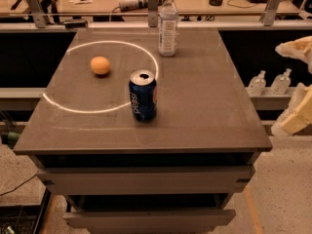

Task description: Knock pepsi can over

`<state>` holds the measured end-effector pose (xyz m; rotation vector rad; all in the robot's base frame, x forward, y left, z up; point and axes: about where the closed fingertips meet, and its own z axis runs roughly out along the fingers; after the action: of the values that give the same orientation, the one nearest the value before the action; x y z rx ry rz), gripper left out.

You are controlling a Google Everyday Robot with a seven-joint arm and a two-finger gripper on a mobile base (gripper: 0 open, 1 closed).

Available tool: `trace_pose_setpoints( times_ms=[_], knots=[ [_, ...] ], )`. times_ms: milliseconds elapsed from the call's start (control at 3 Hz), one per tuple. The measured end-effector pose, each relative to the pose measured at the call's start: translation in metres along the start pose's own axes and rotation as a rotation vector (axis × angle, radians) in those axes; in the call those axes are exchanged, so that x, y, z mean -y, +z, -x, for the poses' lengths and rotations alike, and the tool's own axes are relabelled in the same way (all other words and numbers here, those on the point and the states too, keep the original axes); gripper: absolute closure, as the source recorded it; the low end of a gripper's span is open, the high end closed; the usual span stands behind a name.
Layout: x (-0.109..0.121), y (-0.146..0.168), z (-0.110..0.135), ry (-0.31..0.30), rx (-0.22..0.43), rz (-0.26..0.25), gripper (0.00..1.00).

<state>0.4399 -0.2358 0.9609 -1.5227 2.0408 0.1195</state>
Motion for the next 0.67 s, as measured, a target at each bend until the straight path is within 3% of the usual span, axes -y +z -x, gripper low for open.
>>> trace_pose_setpoints(
  times_ms=[333, 667],
  knots=[
    [-0.009, 0.007, -0.017, -0.009, 0.192, -0.006, 0.0],
    [-0.026, 0.013, -0.004, -0.044, 0.416, 0.033, 0.0]
  ],
)
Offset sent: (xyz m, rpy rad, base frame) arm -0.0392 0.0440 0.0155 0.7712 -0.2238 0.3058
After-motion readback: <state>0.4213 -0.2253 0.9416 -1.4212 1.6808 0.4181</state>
